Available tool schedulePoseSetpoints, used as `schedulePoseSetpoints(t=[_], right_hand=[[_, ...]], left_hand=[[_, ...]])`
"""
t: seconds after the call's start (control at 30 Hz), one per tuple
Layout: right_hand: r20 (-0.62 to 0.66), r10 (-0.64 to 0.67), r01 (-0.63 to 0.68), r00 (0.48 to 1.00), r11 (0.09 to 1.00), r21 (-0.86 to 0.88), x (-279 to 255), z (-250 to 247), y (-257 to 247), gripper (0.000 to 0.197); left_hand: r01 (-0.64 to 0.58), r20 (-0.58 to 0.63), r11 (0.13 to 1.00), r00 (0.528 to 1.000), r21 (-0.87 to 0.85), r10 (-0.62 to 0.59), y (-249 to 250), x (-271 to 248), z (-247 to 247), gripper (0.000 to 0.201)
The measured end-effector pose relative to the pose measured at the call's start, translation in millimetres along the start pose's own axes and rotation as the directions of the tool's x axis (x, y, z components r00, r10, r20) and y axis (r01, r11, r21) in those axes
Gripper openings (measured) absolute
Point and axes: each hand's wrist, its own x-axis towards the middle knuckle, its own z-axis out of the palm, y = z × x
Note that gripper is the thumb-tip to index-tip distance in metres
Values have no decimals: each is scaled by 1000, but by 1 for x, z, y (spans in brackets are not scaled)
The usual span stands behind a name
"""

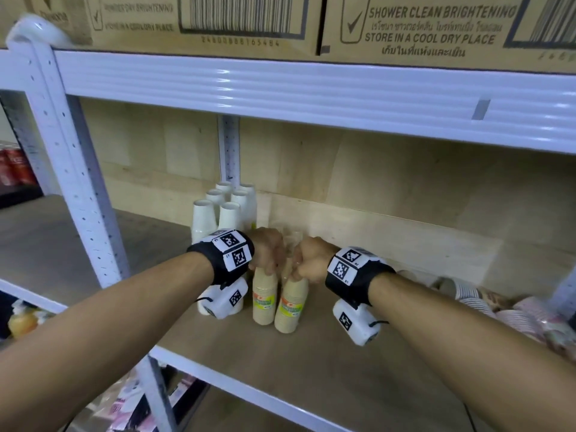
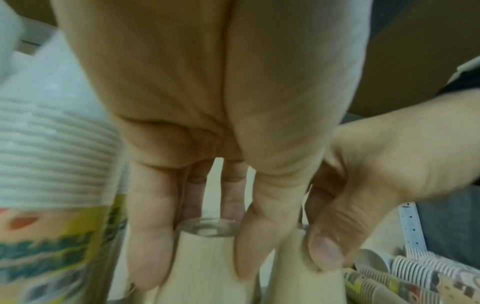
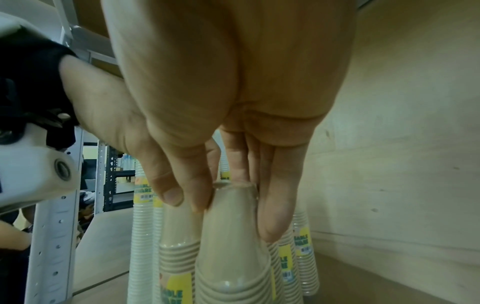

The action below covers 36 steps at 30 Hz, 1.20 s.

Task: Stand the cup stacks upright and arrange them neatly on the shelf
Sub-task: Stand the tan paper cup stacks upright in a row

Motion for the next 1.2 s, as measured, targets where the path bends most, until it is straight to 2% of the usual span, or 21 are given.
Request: schedulePoseSetpoints(t=[0.17,0.23,0.3,0.37,0.53,0.67,0.8,0.9,1.0,1.1,1.2], right_hand=[[-15,-29,29,999,999,13,7,5,-15,23],[-17,-24,24,1000,1000,4,11,9,-19,23],[-22,-30,30,999,1000,7,13,11,-20,15],[-35,-35,35,999,999,14,13,12,-20,18],[-45,-53,54,998,998,24,13,16,-19,15],[-79,-34,40,996,997,72,13,15,-14,23],[-105,-32,43,994,994,104,7,9,-8,31],[-132,-17,35,991,990,136,-1,3,1,16],[-186,52,-39,981,997,70,-5,1,19,14],[-212,125,-119,969,992,40,-11,-2,43,27],[-204,206,-211,957,977,-6,-22,-7,73,25]], left_hand=[[0,-46,1000,999,26,1,-12,-1,6,27],[-11,-59,996,998,84,16,-14,-1,8,29],[-21,-81,990,996,143,33,-14,-2,9,31],[-41,-97,984,994,173,59,-13,-3,10,30],[-52,-109,987,992,153,70,-10,-5,10,27],[-46,-101,994,993,96,56,-11,-2,7,24],[-53,-108,986,992,156,70,-5,-1,-4,19],[-68,-142,989,986,134,87,2,2,-14,17],[-122,-188,992,974,42,128,7,11,-21,21],[-186,-214,982,961,-38,174,18,26,-21,23],[-239,-171,969,959,-54,227,42,36,-17,24]])
